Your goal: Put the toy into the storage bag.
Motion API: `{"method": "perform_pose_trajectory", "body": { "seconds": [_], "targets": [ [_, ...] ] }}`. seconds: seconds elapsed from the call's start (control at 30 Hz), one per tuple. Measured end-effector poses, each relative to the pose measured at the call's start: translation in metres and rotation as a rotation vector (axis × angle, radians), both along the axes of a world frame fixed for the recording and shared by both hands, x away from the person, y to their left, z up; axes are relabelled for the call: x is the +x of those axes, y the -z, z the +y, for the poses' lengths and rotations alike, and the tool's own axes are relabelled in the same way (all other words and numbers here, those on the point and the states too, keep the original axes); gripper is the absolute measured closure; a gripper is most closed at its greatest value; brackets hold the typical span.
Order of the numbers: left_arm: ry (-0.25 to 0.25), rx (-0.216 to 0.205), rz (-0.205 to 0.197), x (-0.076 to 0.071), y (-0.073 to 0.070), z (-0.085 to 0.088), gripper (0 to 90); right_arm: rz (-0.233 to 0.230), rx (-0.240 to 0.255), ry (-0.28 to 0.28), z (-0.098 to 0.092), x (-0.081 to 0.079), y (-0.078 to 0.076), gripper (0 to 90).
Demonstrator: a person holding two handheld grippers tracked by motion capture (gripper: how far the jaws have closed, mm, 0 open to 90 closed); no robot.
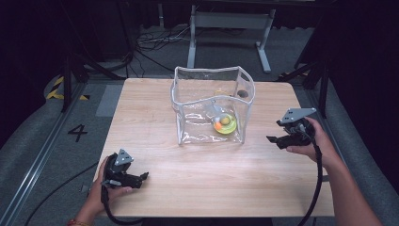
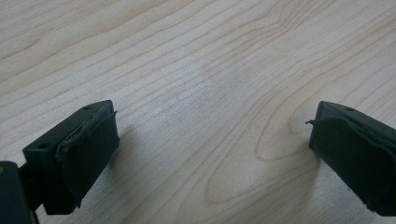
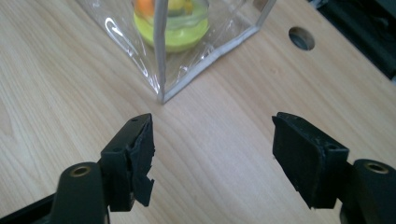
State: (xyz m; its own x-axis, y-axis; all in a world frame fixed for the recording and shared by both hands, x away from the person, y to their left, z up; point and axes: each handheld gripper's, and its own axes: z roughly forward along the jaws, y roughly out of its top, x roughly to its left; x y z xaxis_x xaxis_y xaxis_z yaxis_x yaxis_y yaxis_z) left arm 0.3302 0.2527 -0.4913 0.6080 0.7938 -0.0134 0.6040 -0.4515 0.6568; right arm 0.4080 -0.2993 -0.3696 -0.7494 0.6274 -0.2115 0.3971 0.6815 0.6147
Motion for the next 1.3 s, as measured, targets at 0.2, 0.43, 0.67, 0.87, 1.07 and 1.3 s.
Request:
{"method": "perform_pose_trajectory", "body": {
  "seconds": [0.2,0.43,0.67,0.87,1.07,1.3],
  "targets": [
    [0.0,-0.001,0.001,0.0,0.0,0.0,1.8,0.002,-0.013,0.012,-0.008,-0.009,0.018,29.0],
    [0.0,-0.001,0.0,0.0,0.0,0.0,1.8,-0.018,-0.02,0.024,-0.014,-0.021,0.033,28.1],
    [0.0,-0.001,0.0,0.0,0.0,0.0,1.8,-0.024,-0.013,0.039,-0.023,-0.032,0.049,25.5],
    [0.0,0.0,0.0,0.0,0.0,0.0,1.8,-0.037,0.013,0.056,-0.033,-0.041,0.062,23.0],
    [-0.002,-0.006,0.004,0.0,0.0,0.0,1.7,-0.041,0.036,0.084,-0.042,-0.047,0.076,21.2],
    [0.0,0.0,0.0,0.0,0.0,0.0,1.8,-0.043,0.076,0.119,-0.056,-0.056,0.091,20.8]
  ]
}}
